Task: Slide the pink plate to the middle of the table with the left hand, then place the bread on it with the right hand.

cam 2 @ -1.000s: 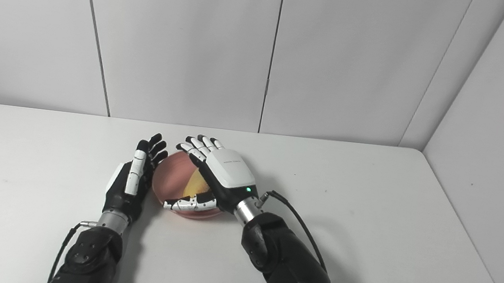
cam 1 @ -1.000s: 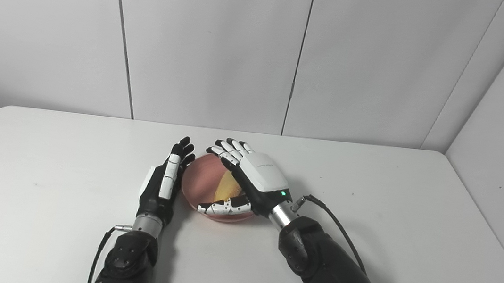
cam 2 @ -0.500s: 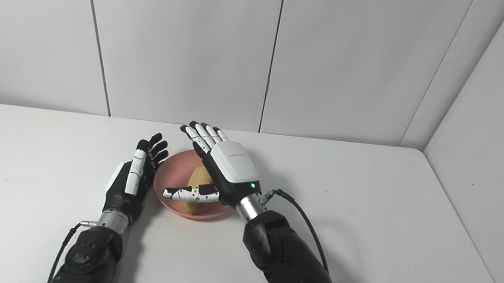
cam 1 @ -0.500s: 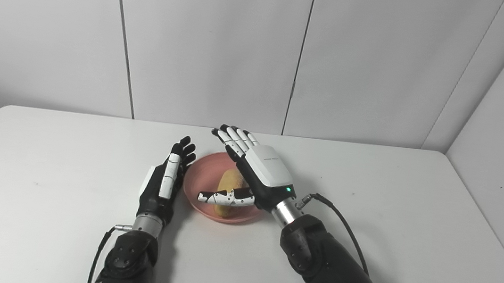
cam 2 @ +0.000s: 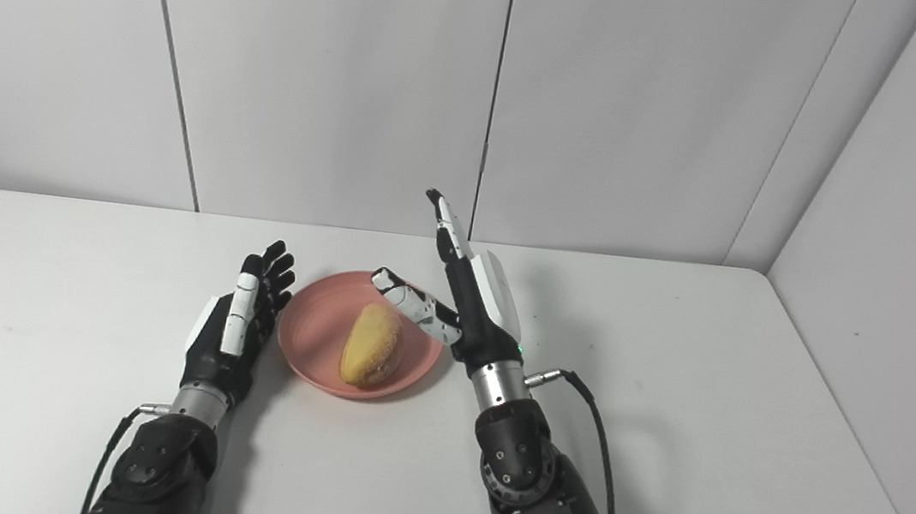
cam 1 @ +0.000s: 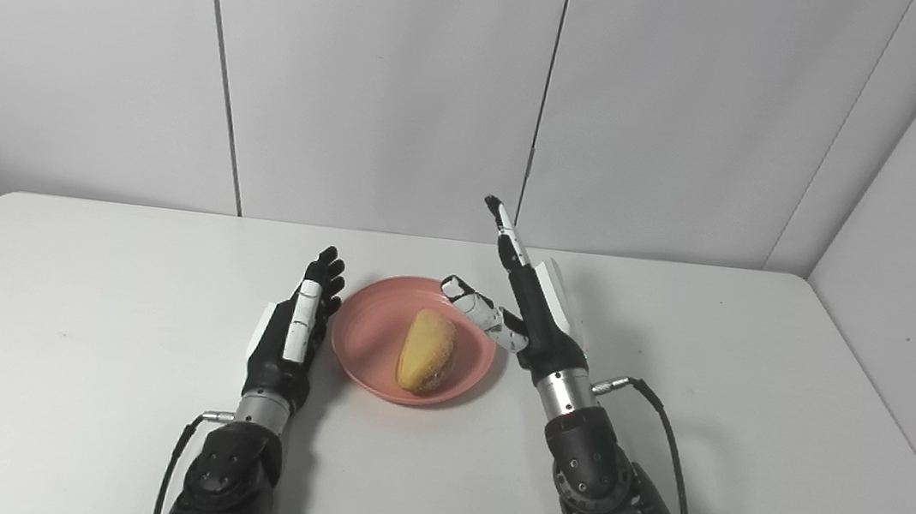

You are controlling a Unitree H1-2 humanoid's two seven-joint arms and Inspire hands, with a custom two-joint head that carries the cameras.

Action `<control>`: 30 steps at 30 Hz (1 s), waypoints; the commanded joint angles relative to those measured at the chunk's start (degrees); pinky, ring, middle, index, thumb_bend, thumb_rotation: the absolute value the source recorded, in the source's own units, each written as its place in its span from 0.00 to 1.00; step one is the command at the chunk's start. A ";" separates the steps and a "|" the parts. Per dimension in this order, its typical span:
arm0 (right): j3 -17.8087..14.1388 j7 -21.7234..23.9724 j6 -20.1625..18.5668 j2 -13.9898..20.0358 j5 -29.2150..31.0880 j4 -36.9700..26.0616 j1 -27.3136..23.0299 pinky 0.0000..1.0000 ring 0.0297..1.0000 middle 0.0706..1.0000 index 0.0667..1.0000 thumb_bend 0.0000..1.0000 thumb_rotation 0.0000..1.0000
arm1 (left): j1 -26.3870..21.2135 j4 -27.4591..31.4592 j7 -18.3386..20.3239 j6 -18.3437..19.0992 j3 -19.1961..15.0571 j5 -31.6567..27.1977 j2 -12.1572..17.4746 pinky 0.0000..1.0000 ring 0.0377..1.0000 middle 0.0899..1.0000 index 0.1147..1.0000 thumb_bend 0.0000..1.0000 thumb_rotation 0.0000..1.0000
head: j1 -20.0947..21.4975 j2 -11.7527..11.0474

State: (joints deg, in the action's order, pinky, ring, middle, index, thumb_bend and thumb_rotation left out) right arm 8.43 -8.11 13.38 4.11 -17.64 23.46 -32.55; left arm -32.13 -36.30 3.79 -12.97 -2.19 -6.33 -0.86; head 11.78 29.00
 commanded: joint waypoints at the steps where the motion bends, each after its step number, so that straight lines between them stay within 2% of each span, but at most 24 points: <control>1: -1.37 0.51 -1.42 -0.61 2.04 -1.99 -1.31 0.97 1.00 1.00 1.00 0.66 0.95 | -1.22 2.03 0.20 -0.82 -0.13 -0.23 -0.03 0.98 0.98 0.96 0.93 0.76 1.00 | -0.06 0.05; 3: -2.23 0.83 -2.31 -0.92 3.31 -1.80 -1.02 0.99 1.00 1.00 1.00 0.67 0.96 | -1.16 2.20 0.14 -0.79 -0.15 -0.15 -0.05 0.98 0.98 0.96 0.93 0.76 1.00 | -0.10 0.00; 8: -3.43 1.86 -3.27 -1.33 5.45 -0.89 -0.47 0.98 1.00 1.00 1.00 0.64 0.96 | -0.88 2.89 0.00 -0.22 -0.24 -0.22 -0.11 0.98 0.98 0.97 0.93 0.77 1.00 | -0.32 -0.02; 18: -3.63 2.57 -2.63 -1.75 6.71 2.25 0.16 1.00 1.00 1.00 1.00 0.67 1.00 | -0.82 3.29 -0.42 0.03 0.03 0.37 -0.01 0.98 0.99 0.99 0.97 0.76 1.00 | -0.32 -0.04; 30: -5.62 1.91 -4.33 -3.67 9.21 3.26 0.68 1.00 1.00 1.00 1.00 0.63 1.00 | -0.96 3.19 -0.18 -0.18 -0.14 -0.06 0.00 0.99 0.99 0.99 0.97 0.77 1.00 | -0.12 0.00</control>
State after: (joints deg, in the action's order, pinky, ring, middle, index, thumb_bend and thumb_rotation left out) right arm 3.47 -5.69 9.29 0.67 -9.14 27.56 -30.35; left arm -31.22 -34.65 3.41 -12.17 -2.27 -6.30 -0.81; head 11.69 29.00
